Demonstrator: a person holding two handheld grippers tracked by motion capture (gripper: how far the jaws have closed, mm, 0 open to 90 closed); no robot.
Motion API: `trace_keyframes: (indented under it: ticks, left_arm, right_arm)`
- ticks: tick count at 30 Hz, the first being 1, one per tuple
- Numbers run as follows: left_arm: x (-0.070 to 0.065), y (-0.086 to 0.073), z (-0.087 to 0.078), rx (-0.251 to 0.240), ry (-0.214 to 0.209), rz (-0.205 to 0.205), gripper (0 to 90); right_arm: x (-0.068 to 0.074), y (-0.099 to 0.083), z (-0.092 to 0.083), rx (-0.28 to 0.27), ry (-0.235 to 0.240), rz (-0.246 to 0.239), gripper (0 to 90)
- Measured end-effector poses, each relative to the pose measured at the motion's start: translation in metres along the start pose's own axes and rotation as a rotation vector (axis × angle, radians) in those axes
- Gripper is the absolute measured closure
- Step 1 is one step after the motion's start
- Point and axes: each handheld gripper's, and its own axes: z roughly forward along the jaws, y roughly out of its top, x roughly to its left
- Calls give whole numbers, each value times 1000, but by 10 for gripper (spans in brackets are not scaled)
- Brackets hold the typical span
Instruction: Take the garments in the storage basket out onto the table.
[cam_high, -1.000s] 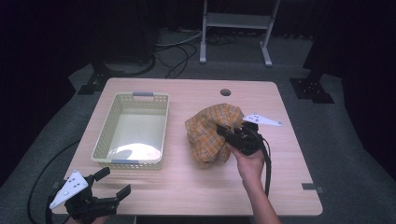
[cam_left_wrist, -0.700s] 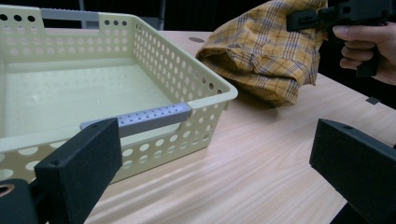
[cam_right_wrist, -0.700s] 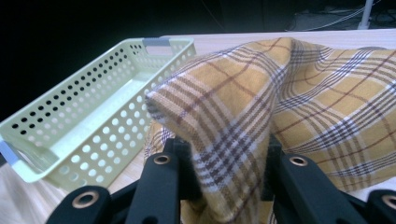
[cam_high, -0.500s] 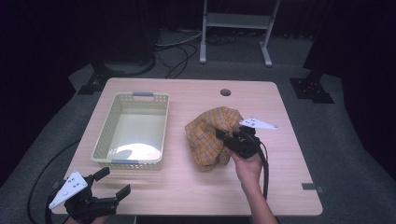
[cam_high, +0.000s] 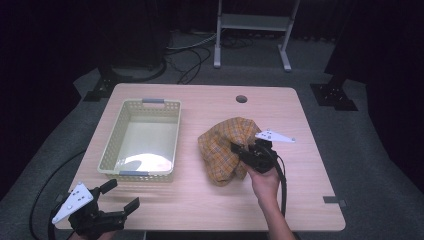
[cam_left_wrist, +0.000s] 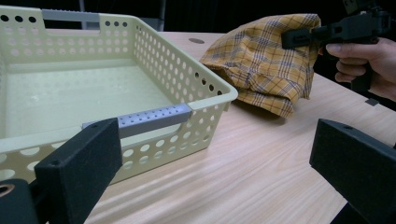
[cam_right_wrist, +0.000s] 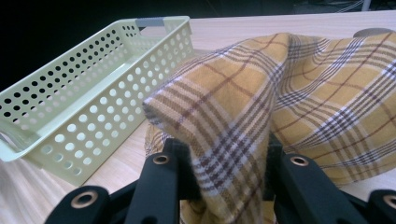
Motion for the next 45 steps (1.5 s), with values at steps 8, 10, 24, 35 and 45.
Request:
trace_keyframes:
  ticks: [8, 10, 24, 35, 45]
  left_arm:
    - [-1, 0, 1, 7, -1, 5, 24]
    - [-1, 0, 1, 6, -1, 3, 24]
    - [-2, 0, 3, 12, -4, 7, 24]
    - [0, -1, 3, 16, 1, 5, 24]
    - [-1, -1, 3, 18, 9, 11, 24]
  right_arm:
    - [-2, -5, 1, 4, 5, 9, 695]
    - [-3, -7, 2, 8, 11, 14, 695]
    - [-2, -10, 3, 3, 12, 16, 661]
    - [0, -12, 2, 6, 20, 3, 591]
    - [-2, -13, -6, -19, 65, 10, 435]
